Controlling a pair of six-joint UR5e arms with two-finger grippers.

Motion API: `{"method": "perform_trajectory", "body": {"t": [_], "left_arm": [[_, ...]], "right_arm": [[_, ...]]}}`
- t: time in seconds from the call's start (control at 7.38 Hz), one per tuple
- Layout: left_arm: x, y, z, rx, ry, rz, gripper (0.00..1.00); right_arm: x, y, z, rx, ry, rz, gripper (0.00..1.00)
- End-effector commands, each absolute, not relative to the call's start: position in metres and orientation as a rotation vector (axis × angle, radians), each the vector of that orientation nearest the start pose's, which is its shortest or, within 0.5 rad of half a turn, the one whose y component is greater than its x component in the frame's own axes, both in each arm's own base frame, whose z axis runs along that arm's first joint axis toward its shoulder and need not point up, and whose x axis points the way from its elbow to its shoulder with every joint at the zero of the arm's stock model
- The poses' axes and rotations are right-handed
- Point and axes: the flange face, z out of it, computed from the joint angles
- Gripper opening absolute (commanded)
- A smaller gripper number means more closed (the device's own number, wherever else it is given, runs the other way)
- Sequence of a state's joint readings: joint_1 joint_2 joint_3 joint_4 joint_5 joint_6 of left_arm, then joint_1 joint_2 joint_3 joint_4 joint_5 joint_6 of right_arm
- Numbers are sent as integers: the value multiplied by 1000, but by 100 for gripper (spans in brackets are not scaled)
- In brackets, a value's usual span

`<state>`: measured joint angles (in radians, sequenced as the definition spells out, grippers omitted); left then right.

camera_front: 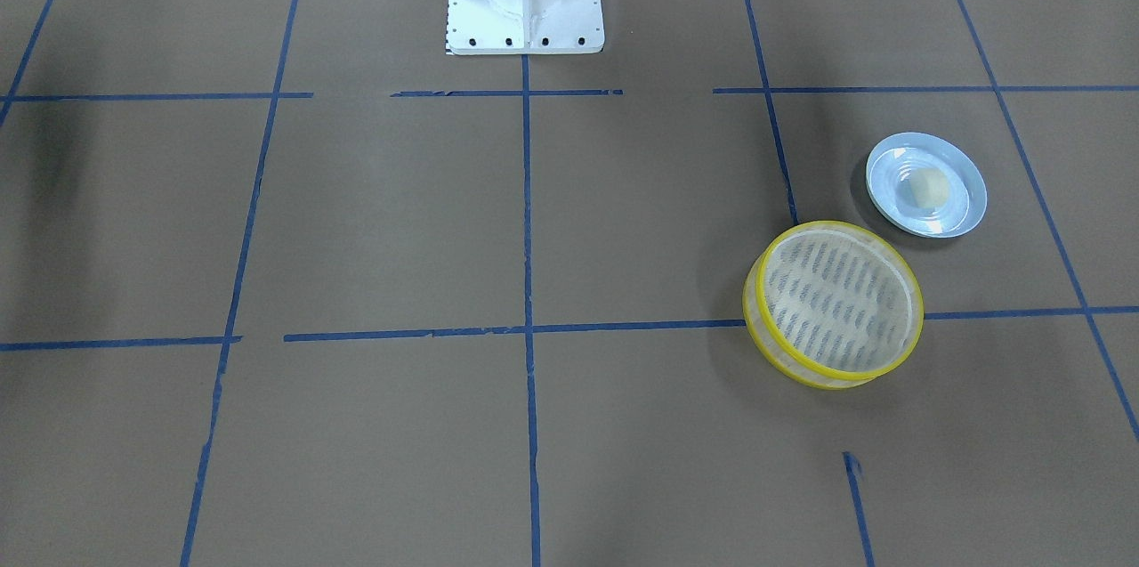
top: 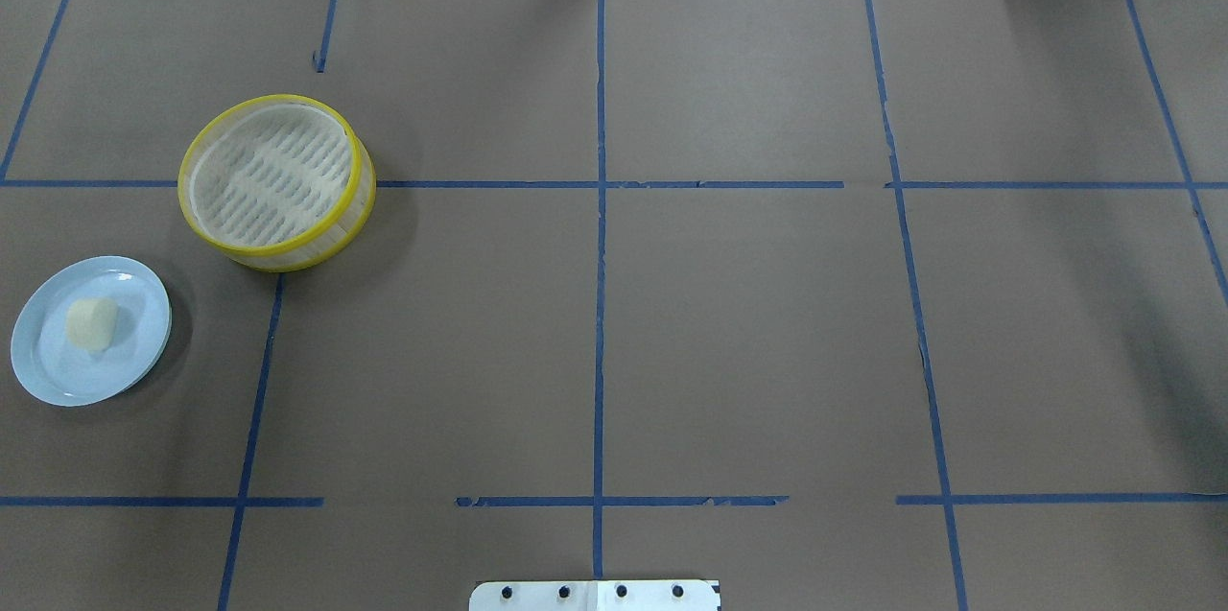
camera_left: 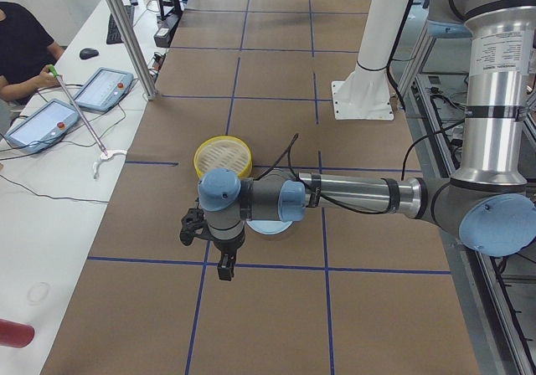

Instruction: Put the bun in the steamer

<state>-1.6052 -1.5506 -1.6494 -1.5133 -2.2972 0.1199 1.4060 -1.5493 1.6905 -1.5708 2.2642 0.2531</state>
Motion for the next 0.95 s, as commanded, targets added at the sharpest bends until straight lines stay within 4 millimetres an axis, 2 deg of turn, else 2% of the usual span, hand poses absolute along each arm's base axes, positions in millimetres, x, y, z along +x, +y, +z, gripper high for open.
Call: {"method": "perform_trajectory", "body": {"t": [0.0, 0.14, 0.54, 0.68, 0.81], "left_arm": [[-83, -485, 636, 61, 725, 86, 100], [-83, -485, 629, 72, 722, 86, 100], [-81, -483, 565, 173, 718, 80, 100], [-78, -489, 562, 177, 717, 85, 100], [-76, -494, 550, 200, 718, 102, 100]], "right_arm": [[-14, -511, 594, -11, -705, 36, 100], [-14, -511, 594, -11, -705, 36, 100], [-15, -511, 594, -11, -705, 35, 100], [-15, -511, 594, -11, -705, 35, 100], [-14, -511, 594, -11, -705, 36, 100]]}}
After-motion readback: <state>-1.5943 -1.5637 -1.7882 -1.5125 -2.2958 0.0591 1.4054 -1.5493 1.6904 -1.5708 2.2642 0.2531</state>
